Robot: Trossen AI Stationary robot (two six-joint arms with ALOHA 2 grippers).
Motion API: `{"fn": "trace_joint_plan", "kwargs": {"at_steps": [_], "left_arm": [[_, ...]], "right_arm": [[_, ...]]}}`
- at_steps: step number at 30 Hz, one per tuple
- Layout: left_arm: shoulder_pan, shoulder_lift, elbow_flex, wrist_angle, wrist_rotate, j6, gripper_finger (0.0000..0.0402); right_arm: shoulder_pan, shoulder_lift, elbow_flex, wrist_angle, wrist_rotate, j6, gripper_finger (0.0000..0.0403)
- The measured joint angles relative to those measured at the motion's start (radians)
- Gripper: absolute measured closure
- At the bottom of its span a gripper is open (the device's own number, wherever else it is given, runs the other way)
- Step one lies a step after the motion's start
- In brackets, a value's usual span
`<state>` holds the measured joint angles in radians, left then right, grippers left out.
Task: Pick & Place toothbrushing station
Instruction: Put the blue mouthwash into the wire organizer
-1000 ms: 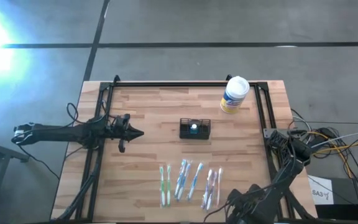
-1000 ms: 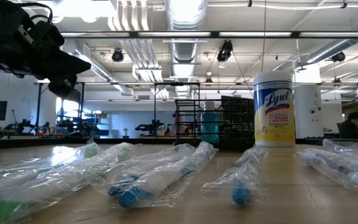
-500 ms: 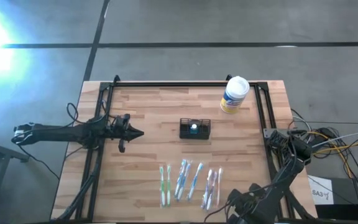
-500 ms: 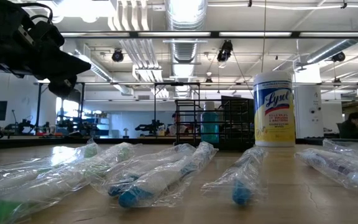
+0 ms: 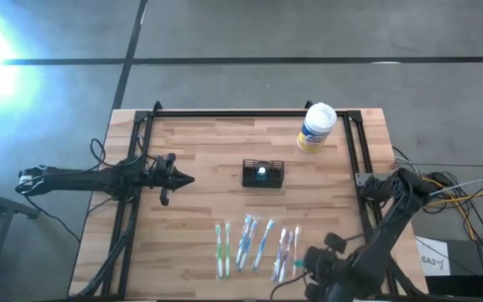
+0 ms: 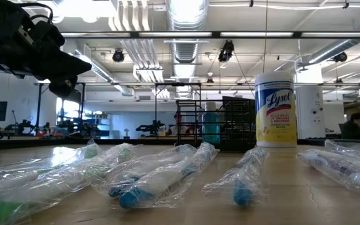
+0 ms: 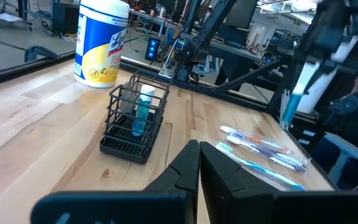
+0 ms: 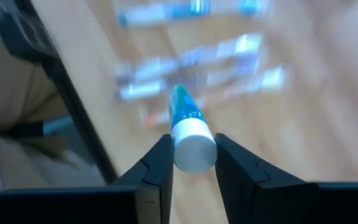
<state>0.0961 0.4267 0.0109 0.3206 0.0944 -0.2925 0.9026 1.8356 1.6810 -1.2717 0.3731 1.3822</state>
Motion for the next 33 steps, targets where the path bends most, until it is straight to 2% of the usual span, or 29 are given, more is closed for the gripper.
{"fn": "trace_joint_plan", "kwargs": {"at_steps": [9, 13, 18, 25, 29, 33], "left_arm": [[0.0, 0.0, 0.0, 0.0, -0.002, 0.012, 0.0386], [0.0, 0.0, 0.0, -0.001, -0.002, 0.018, 0.0385], [0.0, 0.0, 0.0, -0.001, -0.005, 0.036, 0.0384], [0.0, 0.0, 0.0, 0.0, -0.006, 0.029, 0.0387], [0.0, 0.0, 0.0, 0.008, -0.007, 0.025, 0.0392], [0.0, 0.0, 0.0, 0.009, -0.028, 0.025, 0.0392]], "right_arm": [[-0.12, -0.2, -0.013, 0.06, 0.233, -0.459, 0.0316], [-0.166, -0.332, -0.103, 0.222, 0.266, -0.676, 0.0318], [-0.214, -0.539, -0.348, 0.535, 0.243, -0.9, 0.0318], [-0.282, -0.804, -0.721, 0.959, 0.114, -1.123, 0.0317], [-0.315, -0.912, -0.867, 1.101, 0.093, -1.19, 0.0316], [-0.324, -0.972, -0.976, 1.151, 0.061, -1.232, 0.0316]]}}
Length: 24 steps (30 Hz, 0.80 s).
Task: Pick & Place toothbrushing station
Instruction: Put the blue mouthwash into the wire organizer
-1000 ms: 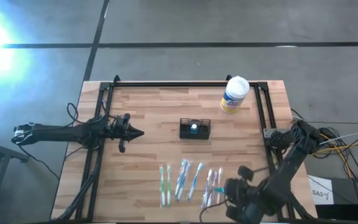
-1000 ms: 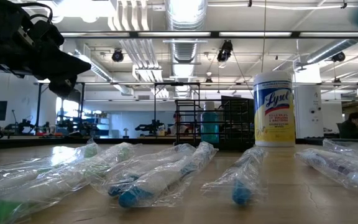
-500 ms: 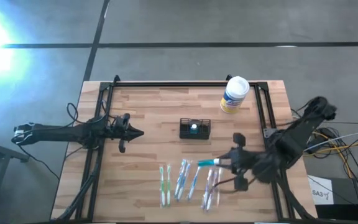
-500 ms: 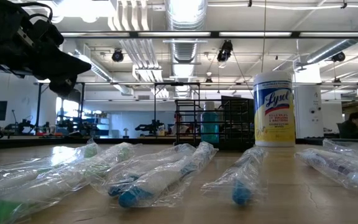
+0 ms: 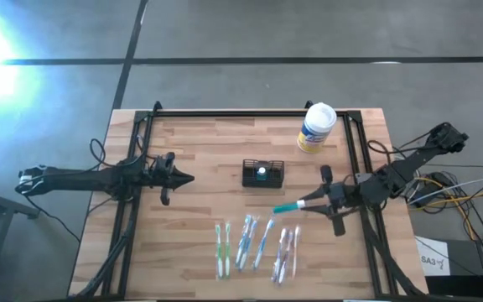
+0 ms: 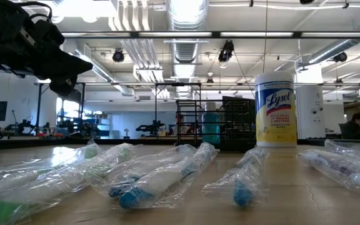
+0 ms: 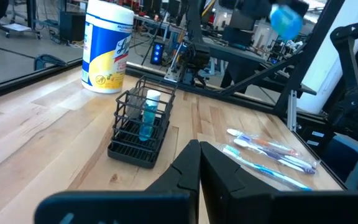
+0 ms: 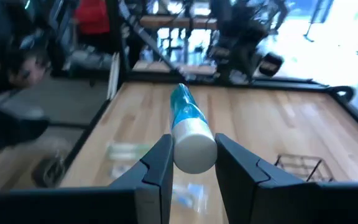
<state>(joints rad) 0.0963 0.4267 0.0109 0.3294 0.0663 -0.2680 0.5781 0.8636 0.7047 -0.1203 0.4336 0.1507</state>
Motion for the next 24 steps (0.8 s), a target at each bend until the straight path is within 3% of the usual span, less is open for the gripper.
{"fn": "trace_joint_plan", "kwargs": {"at_steps": [11, 17, 24], "left_arm": [[0.0, 0.0, 0.0, 0.001, -0.031, 0.04, 0.039], [0.0, 0.0, 0.0, 0.002, -0.13, 0.053, 0.0393], [-0.001, 0.0, 0.0, 0.008, -0.131, 0.03, 0.0383]], "right_arm": [[-0.016, -0.155, -0.246, 0.258, -0.038, -0.1, 0.0315], [-0.016, -0.214, -0.39, 0.405, -0.038, -0.117, 0.0315], [-0.017, -0.251, -0.515, 0.536, -0.009, -0.127, 0.0314]]}}
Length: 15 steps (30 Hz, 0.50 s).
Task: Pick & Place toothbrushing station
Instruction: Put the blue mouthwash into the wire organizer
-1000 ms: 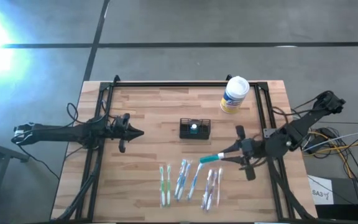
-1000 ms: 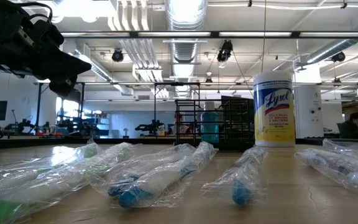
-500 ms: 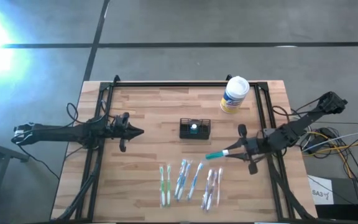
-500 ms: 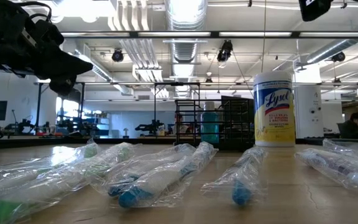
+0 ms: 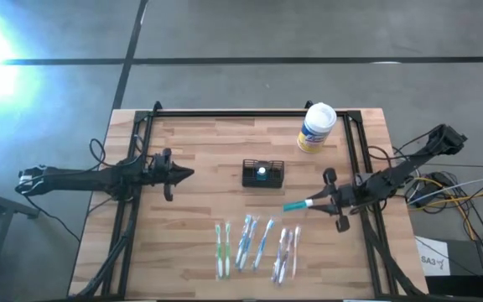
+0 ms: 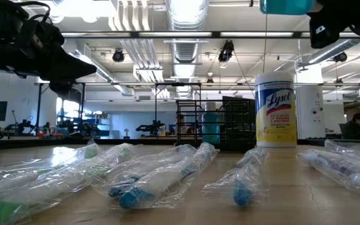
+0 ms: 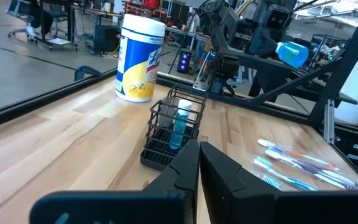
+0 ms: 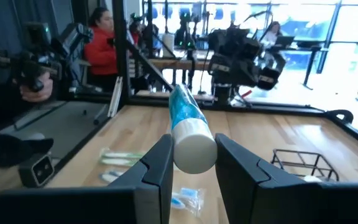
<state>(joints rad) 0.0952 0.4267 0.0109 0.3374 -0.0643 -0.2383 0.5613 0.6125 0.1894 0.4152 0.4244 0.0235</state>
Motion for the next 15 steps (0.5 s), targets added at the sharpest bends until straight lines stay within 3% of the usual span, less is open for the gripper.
{"fn": "trace_joint_plan", "kwargs": {"at_steps": [10, 15], "left_arm": [[0.0, 0.0, 0.0, -0.001, -0.033, 0.001, 0.0393], [0.0, 0.0, 0.0, -0.002, -0.034, 0.0, 0.0386]], "right_arm": [[0.0, -0.032, -0.026, 0.008, 0.053, -0.074, 0.0314], [-0.039, -0.03, 0.062, -0.115, 0.202, -0.058, 0.0314]]}}
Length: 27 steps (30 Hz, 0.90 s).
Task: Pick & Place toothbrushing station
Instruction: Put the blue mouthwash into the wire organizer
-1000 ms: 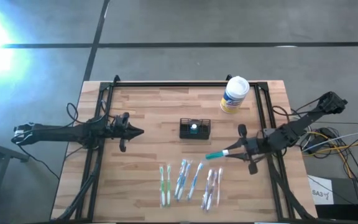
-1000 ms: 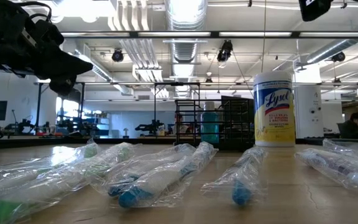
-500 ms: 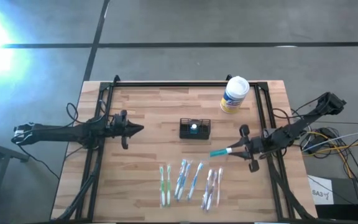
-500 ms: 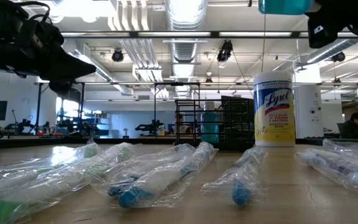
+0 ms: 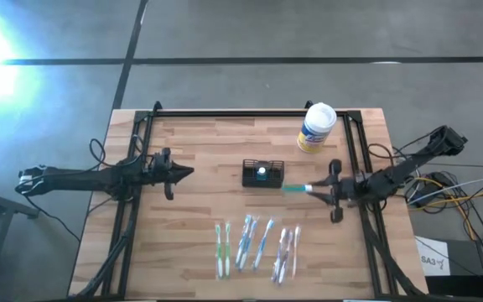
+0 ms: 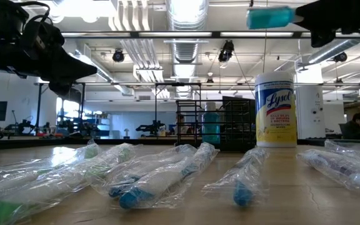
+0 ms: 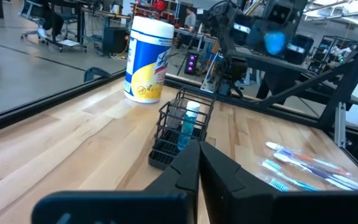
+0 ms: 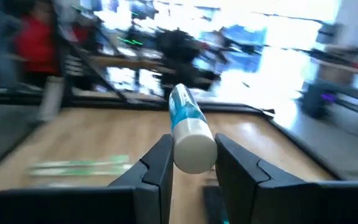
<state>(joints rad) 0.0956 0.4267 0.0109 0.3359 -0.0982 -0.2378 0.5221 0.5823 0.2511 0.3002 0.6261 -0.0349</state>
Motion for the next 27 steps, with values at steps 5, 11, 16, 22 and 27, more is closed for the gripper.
{"fn": "trace_joint_plan", "kwargs": {"at_steps": [5, 11, 16, 22, 27], "left_arm": [[0.0, 0.0, 0.0, 0.0, -0.001, -0.024, 0.0385], [0.0, 0.0, 0.0, 0.0, -0.001, -0.035, 0.0392], [0.0, 0.0, 0.0, 0.0, -0.001, -0.035, 0.0391], [0.0, 0.0, 0.0, 0.0, -0.001, -0.035, 0.038], [0.001, 0.0, 0.0, 0.0, -0.001, -0.032, 0.0379]], "right_arm": [[-0.085, 0.071, 0.252, -0.425, 0.002, 0.077, 0.0314], [-0.178, 0.247, 0.573, -0.826, -0.009, 0.132, 0.0314], [-0.249, 0.426, 0.83, -1.091, -0.049, 0.157, 0.0314], [-0.338, 0.606, 1.071, -1.316, -0.151, 0.076, 0.0314], [-0.413, 0.733, 1.228, -1.391, -0.301, -0.003, 0.0314]]}}
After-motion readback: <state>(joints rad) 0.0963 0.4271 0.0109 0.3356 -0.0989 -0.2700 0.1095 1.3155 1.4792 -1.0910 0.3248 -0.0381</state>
